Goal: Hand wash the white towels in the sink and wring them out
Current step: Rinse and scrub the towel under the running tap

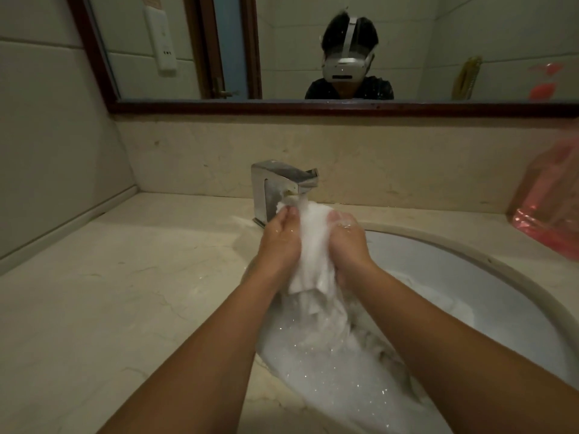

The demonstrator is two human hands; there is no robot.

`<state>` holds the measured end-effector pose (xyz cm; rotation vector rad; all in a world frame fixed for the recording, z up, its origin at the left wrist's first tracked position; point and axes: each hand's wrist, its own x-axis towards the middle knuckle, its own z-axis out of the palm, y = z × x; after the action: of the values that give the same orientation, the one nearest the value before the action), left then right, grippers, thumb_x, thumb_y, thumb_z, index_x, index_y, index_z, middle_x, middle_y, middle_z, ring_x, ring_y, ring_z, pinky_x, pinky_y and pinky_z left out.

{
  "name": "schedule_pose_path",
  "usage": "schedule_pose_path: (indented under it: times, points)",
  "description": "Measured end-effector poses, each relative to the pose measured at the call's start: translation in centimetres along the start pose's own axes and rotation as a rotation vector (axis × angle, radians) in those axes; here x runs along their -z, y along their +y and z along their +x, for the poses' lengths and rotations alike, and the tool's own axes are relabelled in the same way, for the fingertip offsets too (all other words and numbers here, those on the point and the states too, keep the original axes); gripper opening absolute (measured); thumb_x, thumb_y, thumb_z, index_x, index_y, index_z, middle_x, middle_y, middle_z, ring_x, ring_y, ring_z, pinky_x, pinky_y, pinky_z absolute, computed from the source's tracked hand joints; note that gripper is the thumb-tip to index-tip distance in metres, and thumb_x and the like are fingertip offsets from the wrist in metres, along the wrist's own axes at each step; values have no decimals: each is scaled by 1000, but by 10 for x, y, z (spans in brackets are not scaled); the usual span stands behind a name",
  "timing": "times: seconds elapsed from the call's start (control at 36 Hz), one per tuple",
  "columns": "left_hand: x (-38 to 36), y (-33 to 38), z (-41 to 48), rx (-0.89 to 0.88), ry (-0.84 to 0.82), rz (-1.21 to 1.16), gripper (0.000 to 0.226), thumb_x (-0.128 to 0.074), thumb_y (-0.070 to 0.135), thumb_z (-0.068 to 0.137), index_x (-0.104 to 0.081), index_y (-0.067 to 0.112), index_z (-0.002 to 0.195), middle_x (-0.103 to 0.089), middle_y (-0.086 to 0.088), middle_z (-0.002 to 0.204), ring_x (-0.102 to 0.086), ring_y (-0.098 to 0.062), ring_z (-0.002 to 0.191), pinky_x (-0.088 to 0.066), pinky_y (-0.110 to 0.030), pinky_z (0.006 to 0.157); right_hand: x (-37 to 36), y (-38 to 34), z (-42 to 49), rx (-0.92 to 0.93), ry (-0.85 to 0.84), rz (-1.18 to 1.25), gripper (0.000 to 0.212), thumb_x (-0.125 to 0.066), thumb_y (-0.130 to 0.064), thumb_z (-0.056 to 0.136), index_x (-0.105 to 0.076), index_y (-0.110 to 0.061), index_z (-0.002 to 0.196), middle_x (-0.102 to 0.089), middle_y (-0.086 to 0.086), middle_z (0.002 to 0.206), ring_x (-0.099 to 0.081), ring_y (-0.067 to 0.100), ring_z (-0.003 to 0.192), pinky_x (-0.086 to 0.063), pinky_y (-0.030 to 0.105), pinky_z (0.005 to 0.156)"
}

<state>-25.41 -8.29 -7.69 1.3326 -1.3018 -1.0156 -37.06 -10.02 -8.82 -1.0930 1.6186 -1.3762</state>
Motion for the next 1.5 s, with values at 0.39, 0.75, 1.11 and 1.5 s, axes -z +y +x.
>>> schedule_pose_path:
  times: [0.39, 0.75, 1.11, 1.5]
  points:
    - [-6, -6, 5, -113, 72, 119, 56, -34, 56, 111, -72, 17, 128, -75, -8, 122, -70, -26, 114, -55, -41, 99, -16, 5, -40, 177, -71, 119, 38, -36, -44, 115, -48, -32, 149, -61, -10, 131, -61, 14, 120, -53, 37, 101]
    - [-11, -9, 9, -98, 169, 68, 61, -40, 58, 109, -68, 13, 79, -71, -7, 77, -70, -29, 79, -53, -38, 73, -15, 4, -23, 124, 80, -105, 56, -35, -62, 110, -64, -14, 117, -66, 0, 117, -61, 21, 113, -42, 34, 98]
    - [-14, -10, -3, -36, -90, 248, 112, -9, 100, 77, -41, 31, 159, -47, -7, 161, -41, -31, 151, -32, -52, 124, 3, -9, -24, -76, 20, 403, 35, -53, -46, 108, -67, -21, 128, -74, 5, 123, -71, 25, 112, -56, 47, 105]
    - [1, -1, -1, 63, 105, 78, 67, -29, 75, 103, -70, 26, 123, -72, -6, 115, -66, -30, 114, -51, -48, 106, 21, -2, -34, 229, -65, 138, 28, -45, -33, 114, -64, -31, 135, -64, -24, 121, -59, -7, 111, -45, 20, 91]
